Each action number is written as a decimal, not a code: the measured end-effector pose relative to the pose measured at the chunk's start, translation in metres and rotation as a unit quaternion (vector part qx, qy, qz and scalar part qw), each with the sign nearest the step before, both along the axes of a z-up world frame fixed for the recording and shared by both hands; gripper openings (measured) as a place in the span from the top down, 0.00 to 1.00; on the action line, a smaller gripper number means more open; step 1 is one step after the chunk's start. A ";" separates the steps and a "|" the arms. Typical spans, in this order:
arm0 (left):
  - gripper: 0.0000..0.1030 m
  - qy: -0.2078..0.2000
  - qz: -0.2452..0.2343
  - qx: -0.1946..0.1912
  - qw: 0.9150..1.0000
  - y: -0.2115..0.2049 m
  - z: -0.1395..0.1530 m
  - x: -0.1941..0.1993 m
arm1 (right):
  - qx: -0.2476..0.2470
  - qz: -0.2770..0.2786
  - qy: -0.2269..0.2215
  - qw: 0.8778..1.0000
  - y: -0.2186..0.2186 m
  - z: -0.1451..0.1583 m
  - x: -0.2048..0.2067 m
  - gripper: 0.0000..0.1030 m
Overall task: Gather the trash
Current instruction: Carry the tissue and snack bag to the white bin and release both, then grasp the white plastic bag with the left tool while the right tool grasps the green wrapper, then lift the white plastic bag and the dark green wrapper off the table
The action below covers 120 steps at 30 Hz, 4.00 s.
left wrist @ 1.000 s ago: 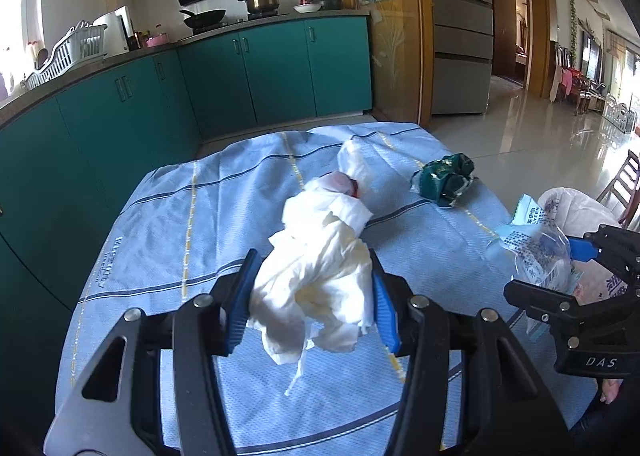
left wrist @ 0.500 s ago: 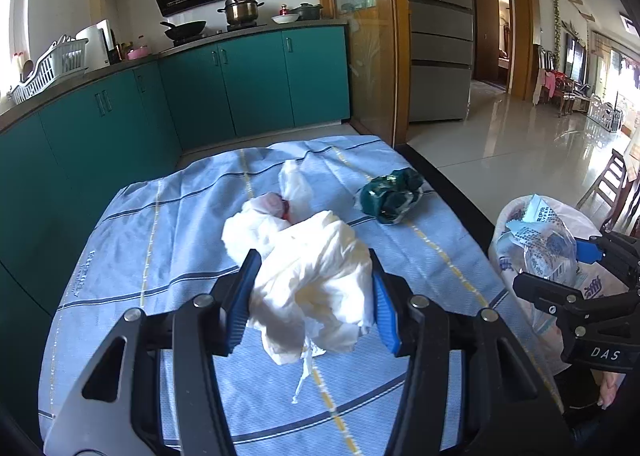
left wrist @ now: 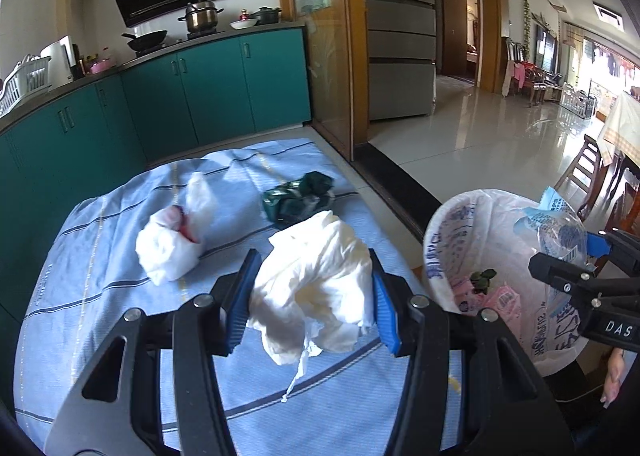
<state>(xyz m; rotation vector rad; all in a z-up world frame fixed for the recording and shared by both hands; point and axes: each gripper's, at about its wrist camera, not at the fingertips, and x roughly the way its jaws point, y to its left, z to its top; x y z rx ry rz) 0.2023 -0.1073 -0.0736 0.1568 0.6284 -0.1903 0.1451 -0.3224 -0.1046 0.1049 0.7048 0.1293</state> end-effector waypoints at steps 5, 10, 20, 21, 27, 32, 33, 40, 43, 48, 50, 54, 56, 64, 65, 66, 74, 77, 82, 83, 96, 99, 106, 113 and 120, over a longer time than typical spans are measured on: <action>0.49 0.003 -0.027 -0.001 1.000 -0.034 -0.008 -0.003 | 0.007 -0.032 -0.007 0.999 -0.030 0.000 -0.012 0.33; 0.49 0.013 -0.054 0.002 0.998 -0.071 -0.023 -0.006 | 0.016 -0.060 -0.007 0.998 -0.054 -0.001 -0.020 0.33; 0.46 0.073 -0.148 -0.039 0.986 -0.120 -0.051 -0.009 | 0.012 -0.104 0.001 0.995 -0.082 -0.010 -0.024 0.33; 0.45 0.079 -0.156 -0.035 0.984 -0.126 -0.055 -0.009 | 0.013 -0.105 0.003 0.994 -0.084 -0.010 -0.024 0.33; 0.33 0.076 -0.163 -0.012 0.984 -0.135 -0.060 -0.010 | 0.018 -0.108 0.019 0.994 -0.088 -0.015 -0.020 0.32; 0.27 0.074 -0.157 -0.023 0.985 -0.127 -0.058 -0.006 | 0.018 -0.103 0.024 0.994 -0.084 -0.016 -0.016 0.29; 0.26 0.074 -0.157 -0.024 0.985 -0.127 -0.057 -0.007 | 0.019 -0.103 0.022 0.994 -0.083 -0.016 -0.016 0.28; 0.23 0.062 -0.128 -0.010 0.990 -0.115 -0.053 -0.004 | 0.028 -0.117 0.012 0.993 -0.087 -0.011 -0.016 0.24; 0.23 0.059 -0.075 -0.003 0.995 -0.089 -0.048 0.009 | 0.040 -0.118 0.013 0.992 -0.086 -0.008 -0.011 0.24; 0.23 0.016 0.050 0.023 0.998 -0.009 -0.010 0.049 | 0.051 -0.082 0.012 0.995 -0.056 0.003 0.018 0.21; 0.23 0.007 0.085 0.029 0.996 0.023 -0.001 0.070 | 0.058 -0.055 0.014 0.997 -0.034 0.006 0.038 0.21; 0.20 0.014 0.106 0.031 0.994 0.074 -0.010 0.111 | 0.084 0.020 0.022 0.996 0.023 0.013 0.090 0.21; 0.20 0.054 0.089 0.023 0.994 0.092 -0.028 0.129 | 0.101 0.047 0.030 0.993 0.053 0.010 0.120 0.21; 0.36 0.081 0.072 0.080 0.991 0.099 -0.057 0.142 | 0.126 0.089 0.082 0.985 0.126 -0.026 0.211 0.19; 0.41 0.085 0.074 0.080 0.990 0.102 -0.058 0.141 | 0.130 0.093 0.095 0.983 0.132 -0.033 0.217 0.19; 0.47 0.089 0.078 0.079 0.990 0.106 -0.059 0.142 | 0.131 0.095 0.105 0.981 0.137 -0.038 0.220 0.19; 0.68 0.083 0.086 0.061 0.991 0.131 -0.052 0.126 | 0.090 0.130 0.090 0.983 0.155 -0.035 0.199 0.38; 0.70 0.076 0.080 0.060 0.992 0.136 -0.045 0.111 | 0.092 0.142 0.075 0.983 0.154 -0.025 0.179 0.39; 0.70 0.070 0.066 0.017 0.995 0.143 -0.026 0.075 | 0.116 0.167 0.064 0.977 0.143 -0.012 0.141 0.39; 0.70 0.066 0.063 0.005 0.996 0.144 -0.022 0.066 | 0.119 0.169 0.063 0.976 0.141 -0.011 0.136 0.39; 0.52 0.083 0.056 0.021 0.995 0.143 -0.044 -0.005 | 0.140 0.188 0.091 0.968 0.123 -0.018 0.094 0.39; 0.43 0.084 0.067 0.019 0.994 0.148 -0.045 -0.002 | 0.146 0.200 0.100 0.964 0.128 -0.021 0.092 0.39; 0.34 0.090 0.079 0.024 0.993 0.150 -0.048 0.001 | 0.131 0.199 0.117 0.964 0.135 -0.028 0.093 0.33; 0.27 0.094 0.087 0.021 0.992 0.151 -0.050 0.004 | 0.083 0.172 0.103 0.976 0.136 -0.028 0.094 0.23; 0.20 0.098 0.090 0.024 0.991 0.143 -0.051 0.009 | 0.019 0.165 0.086 0.982 0.150 -0.031 0.090 0.20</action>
